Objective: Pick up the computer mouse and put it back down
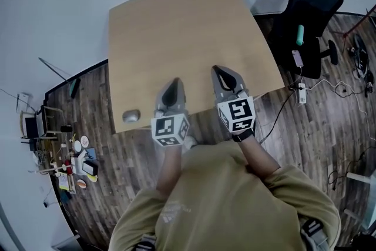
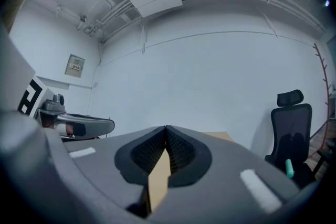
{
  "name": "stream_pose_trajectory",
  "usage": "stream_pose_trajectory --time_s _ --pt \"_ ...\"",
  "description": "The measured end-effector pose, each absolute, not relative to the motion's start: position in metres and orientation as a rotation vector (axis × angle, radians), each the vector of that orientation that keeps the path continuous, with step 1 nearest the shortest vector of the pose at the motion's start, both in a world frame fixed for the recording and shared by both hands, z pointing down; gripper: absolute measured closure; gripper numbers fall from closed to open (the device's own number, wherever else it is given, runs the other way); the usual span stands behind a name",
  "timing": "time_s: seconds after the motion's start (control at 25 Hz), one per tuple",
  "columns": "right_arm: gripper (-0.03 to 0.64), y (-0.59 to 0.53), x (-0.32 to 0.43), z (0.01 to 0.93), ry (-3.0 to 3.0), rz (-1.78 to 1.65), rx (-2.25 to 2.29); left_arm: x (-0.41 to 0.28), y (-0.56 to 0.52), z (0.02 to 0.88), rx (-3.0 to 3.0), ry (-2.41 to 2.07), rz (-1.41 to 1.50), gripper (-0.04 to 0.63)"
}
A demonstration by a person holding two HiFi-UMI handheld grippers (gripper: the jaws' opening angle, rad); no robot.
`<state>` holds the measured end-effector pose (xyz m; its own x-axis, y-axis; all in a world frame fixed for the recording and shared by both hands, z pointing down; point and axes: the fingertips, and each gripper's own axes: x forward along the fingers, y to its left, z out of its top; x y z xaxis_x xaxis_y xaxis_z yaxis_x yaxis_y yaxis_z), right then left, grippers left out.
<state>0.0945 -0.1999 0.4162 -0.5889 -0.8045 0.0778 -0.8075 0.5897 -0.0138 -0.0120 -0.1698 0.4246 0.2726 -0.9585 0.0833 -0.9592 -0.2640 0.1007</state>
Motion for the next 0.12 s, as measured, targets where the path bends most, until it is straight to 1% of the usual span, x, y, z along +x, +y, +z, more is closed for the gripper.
stream_pose_trajectory --time_s 0.12 --pt "0.611 -0.206 0.131 0.414 -2.76 0.058 1.363 0.024 -0.175 0.427 2.375 -1.84 0.008 0.594"
